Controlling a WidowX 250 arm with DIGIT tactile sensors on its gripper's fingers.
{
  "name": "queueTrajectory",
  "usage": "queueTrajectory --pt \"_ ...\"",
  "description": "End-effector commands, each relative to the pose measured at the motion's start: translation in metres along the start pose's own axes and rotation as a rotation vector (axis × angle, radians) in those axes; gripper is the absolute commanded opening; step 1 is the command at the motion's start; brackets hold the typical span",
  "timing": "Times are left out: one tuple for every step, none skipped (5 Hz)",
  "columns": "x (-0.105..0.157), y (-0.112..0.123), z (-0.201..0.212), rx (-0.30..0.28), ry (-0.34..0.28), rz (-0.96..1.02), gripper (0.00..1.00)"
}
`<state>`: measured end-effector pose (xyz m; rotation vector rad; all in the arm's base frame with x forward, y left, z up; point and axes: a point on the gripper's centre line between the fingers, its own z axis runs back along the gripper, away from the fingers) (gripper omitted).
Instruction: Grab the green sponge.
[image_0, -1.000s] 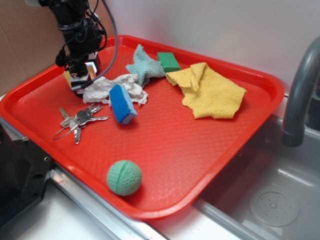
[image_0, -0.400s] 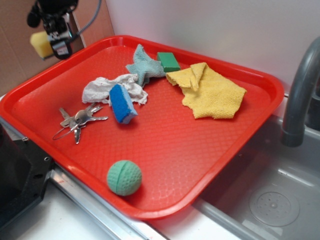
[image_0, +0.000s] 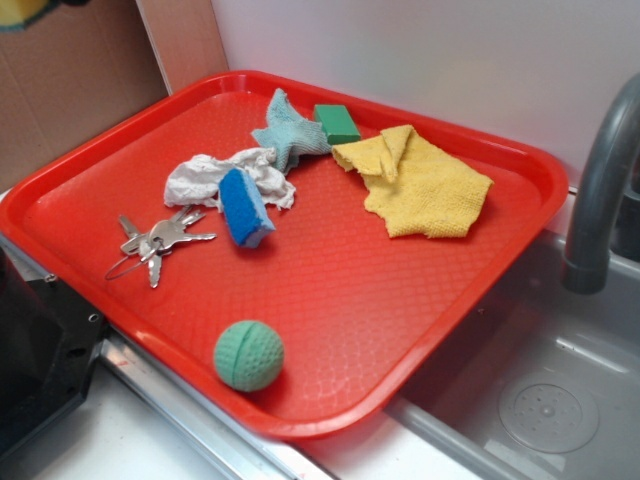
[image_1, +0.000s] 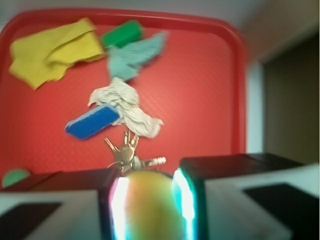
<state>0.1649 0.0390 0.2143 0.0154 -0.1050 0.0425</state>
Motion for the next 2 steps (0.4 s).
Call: queueTrajectory --pt "0.006 0.02 0.03 0.007 0.025 0.245 0.0" --pt "0.004 0.03 0.014 0.048 0.063 0.291 0.0"
